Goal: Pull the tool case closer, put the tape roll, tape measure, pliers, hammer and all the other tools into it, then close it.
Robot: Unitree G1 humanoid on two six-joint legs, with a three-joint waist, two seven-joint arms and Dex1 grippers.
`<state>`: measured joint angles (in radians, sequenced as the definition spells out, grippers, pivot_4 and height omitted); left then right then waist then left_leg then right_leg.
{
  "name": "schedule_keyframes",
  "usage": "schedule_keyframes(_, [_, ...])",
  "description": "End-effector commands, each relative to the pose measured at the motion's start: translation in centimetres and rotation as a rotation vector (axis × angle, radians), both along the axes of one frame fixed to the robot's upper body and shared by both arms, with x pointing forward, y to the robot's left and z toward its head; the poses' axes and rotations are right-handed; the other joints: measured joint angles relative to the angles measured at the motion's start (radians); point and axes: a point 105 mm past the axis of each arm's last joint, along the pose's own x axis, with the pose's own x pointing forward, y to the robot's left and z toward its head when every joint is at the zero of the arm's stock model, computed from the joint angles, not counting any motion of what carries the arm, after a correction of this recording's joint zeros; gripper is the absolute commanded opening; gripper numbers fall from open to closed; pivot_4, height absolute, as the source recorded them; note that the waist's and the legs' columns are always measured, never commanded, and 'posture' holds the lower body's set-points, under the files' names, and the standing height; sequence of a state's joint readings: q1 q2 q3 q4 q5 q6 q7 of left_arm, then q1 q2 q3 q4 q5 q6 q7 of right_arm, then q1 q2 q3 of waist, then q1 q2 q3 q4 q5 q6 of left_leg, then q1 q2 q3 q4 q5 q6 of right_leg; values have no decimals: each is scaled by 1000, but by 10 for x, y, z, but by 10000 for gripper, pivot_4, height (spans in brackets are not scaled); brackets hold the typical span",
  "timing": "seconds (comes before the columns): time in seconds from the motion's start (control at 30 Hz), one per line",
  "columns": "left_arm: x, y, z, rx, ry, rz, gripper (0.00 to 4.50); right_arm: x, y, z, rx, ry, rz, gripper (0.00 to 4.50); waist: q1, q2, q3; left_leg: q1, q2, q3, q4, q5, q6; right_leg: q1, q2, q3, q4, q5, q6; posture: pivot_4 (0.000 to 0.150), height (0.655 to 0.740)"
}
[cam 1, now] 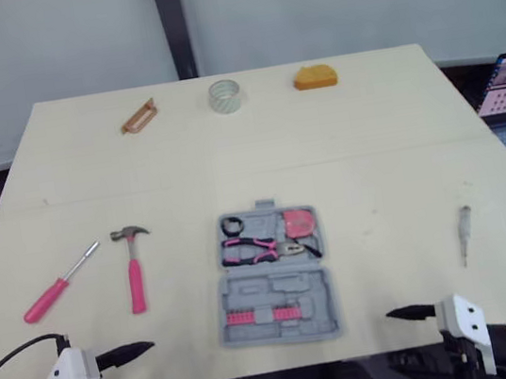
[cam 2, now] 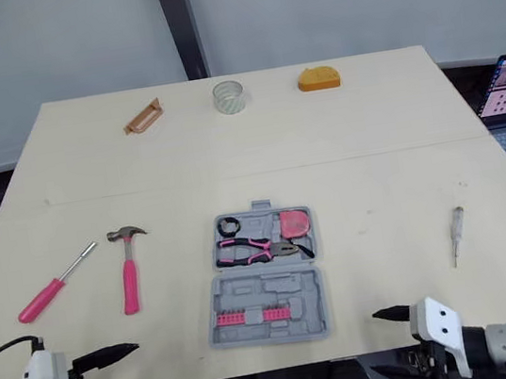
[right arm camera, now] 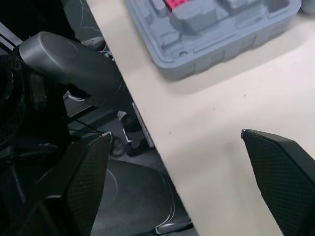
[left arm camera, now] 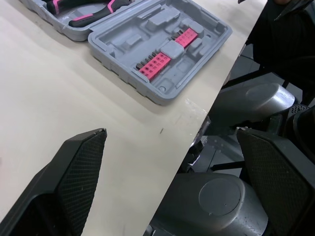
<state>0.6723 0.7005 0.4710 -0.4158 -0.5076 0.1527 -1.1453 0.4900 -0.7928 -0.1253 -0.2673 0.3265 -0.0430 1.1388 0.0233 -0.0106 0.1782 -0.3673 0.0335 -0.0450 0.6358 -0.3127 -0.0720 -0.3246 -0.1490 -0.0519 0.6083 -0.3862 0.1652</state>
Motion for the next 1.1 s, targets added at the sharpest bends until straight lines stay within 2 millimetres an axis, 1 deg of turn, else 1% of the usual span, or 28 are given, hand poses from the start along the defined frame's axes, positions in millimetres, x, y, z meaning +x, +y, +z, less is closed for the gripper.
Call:
schedule_keyframes(0.03, [-1, -6, 5, -20, -16, -4, 45000, 4, 3, 11, 22, -45, 20, 44522, 0, 0, 0, 0, 0, 0, 0, 0, 0, 0, 0, 0, 0, 0, 0, 1500, 7400])
schedule_keyframes(0.2, [0, -10, 7, -33, -26, -24, 45000, 6, 5, 14, 25, -56, 26, 44522, 0, 0, 0, 0, 0, 0, 0, 0, 0, 0, 0, 0, 0, 0, 0, 1500, 7400])
schedule_keyframes(0.3, [2, -20, 16, -67, -57, -90, 45000, 11, 2, 16, 25, -63, -21, 44522, 1, 0, 0, 0, 0, 0, 0, 0, 0, 0, 0, 0, 0, 0, 0, 1500, 7400])
schedule_keyframes(0.4, [11, -37, 35, -138, -113, -184, 45000, 27, -8, 23, 35, -81, -166, 44522, 4, 0, 0, 0, 0, 0, 1, 0, 0, 0, 0, 0, 0, 0, 0, 1500, 7400])
schedule_keyframes(0.47, [16, -46, 43, -164, -133, -255, 45000, 33, -14, 29, 47, -81, -258, 44522, 3, 1, 0, 0, 0, 0, 2, 0, 0, 1, 0, 0, 1, 0, 0, 1500, 7400])
schedule_keyframes(0.6, [27, -59, 53, -206, -166, -369, 45000, 35, -22, 38, 58, -77, -420, 44522, 1, 2, -1, 0, 0, 0, 1, 0, 0, 0, 0, 0, 1, 0, 0, 1500, 7400])
schedule_keyframes(0.67, [32, -64, 56, -229, -179, -410, 45000, 35, -24, 41, 48, -78, -469, 44522, 2, 2, -1, 0, 0, 0, 1, 0, 0, 0, 0, 0, 1, 0, 0, 1500, 7400])
schedule_keyframes(0.8, [44, -66, 57, -238, -202, -439, 45000, 36, -23, 47, 42, -82, -543, 44522, -1, 3, -1, 0, 0, 0, 2, 0, 0, 0, 0, 0, 2, 0, 0, 1500, 7400])
schedule_keyframes(0.93, [48, -65, 53, -232, -202, -446, 45000, 37, -26, 51, 29, -98, -617, 44522, 0, 3, -1, 0, 0, 0, 1, 0, 0, 0, 0, 0, 3, 1, 1, 1500, 7400])
schedule_keyframes(1.03, [51, -65, 53, -233, -206, -447, 45000, 43, -35, 59, 27, -136, -736, 44522, 0, 3, -1, 0, 0, 0, 1, 0, 0, 0, 0, 0, 3, 1, 1, 1500, 7400])
schedule_keyframes(1.1, [52, -65, 52, -236, -209, -454, 45000, 49, -47, 66, 11, -164, -866, 44522, 0, 3, -1, 0, 0, 0, 1, 0, 0, 0, 0, 0, 3, 1, 1, 1500, 7400])
